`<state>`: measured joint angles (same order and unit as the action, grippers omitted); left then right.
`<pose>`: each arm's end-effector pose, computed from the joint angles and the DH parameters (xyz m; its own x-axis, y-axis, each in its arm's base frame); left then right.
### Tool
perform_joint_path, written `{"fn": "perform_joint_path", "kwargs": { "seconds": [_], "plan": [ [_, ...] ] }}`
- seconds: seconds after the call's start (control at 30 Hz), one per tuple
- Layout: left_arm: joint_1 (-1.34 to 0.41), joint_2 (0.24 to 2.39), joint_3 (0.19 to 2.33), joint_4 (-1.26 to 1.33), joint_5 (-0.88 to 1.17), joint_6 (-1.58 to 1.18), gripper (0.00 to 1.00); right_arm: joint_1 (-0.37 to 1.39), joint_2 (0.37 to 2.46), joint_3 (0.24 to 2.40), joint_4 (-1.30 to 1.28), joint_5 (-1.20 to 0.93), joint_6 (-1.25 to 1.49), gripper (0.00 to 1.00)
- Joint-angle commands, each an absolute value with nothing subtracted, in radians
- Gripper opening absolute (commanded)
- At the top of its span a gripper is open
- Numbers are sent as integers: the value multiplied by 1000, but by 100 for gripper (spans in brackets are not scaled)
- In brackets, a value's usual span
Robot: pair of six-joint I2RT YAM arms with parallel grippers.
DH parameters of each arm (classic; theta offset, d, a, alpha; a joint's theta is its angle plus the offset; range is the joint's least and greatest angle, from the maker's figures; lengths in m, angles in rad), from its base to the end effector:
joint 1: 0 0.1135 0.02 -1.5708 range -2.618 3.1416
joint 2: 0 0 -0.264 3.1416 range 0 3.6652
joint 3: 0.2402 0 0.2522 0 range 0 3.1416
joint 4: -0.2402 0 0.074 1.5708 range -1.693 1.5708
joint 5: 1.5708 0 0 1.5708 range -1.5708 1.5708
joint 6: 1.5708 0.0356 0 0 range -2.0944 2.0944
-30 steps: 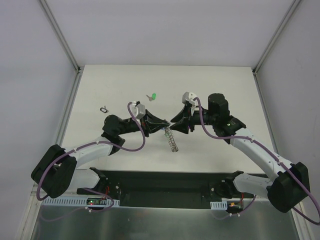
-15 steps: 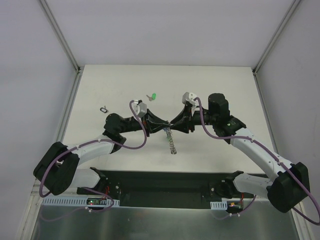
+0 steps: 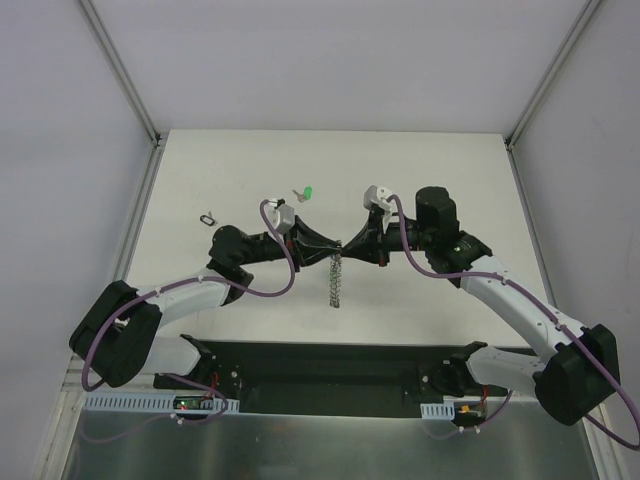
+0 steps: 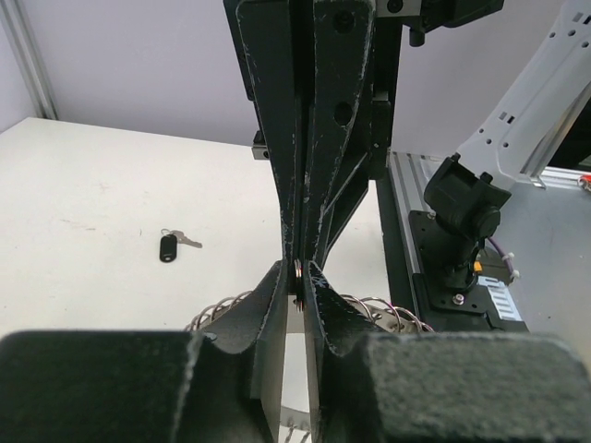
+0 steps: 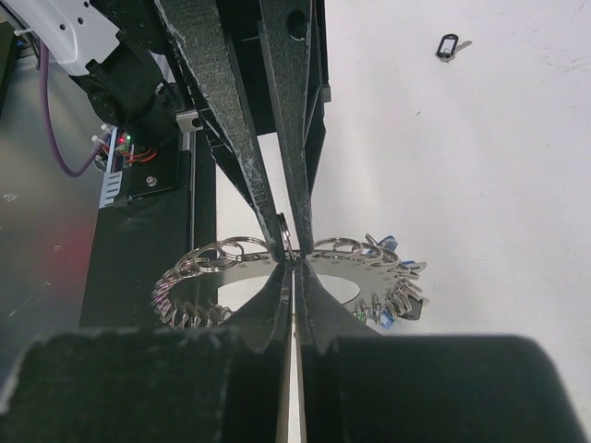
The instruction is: Put the keys on the keyring
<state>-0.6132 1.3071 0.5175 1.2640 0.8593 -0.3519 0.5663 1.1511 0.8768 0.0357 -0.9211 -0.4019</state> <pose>0.1912 -0.1675 0.2811 0.0312 -0.2972 -0.9543 0.9987 0.0467 0.0182 0.2019 0.1620 0.3234 0.1988 -0.1540 -0.9679 -0.9776 0.0382 -0.2069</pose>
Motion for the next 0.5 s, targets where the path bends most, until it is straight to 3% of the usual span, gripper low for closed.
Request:
{"fn": "perform_joint_path", "kwargs": {
  "seconds": [0.0, 0.17, 0.27, 0.47],
  "plan": [
    [-612, 1282, 552, 1321, 893, -290, 14, 572, 1134, 956, 43, -925, -443, 1],
    [-612, 1207, 554, 1129, 884, -155, 30, 574, 1155, 995, -84, -879, -494, 1],
    [-612, 1169, 558, 1002, 870, -82, 31, 578, 1167, 1017, -145, -850, -528, 1],
    [-612, 1117, 607, 711, 845, 47, 45, 626, 1201, 1100, -340, -743, -627, 1]
  ]
}}
